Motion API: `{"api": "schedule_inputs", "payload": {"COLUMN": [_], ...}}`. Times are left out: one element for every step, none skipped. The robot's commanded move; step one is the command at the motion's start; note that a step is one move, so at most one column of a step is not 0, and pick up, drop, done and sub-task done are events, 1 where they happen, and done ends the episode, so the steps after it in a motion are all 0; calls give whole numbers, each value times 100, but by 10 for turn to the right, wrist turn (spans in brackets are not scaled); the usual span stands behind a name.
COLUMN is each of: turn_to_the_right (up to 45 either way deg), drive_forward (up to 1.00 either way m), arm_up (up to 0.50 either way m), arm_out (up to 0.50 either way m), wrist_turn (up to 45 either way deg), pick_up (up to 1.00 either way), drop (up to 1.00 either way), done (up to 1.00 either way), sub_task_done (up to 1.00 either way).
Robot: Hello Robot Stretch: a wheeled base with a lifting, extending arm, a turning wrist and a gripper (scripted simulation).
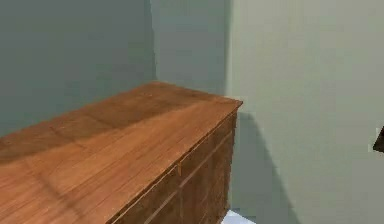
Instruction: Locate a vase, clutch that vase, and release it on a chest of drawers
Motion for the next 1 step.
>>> {"api": "schedule_inputs", "payload": {"turn_to_the_right": [-450], "drive_forward": [0], "arm_up": [0], "arm_out": [0], "wrist_turn": [0], "pick_up": [0], "drop": [0], "done": [0], "sub_task_done": [0]}}
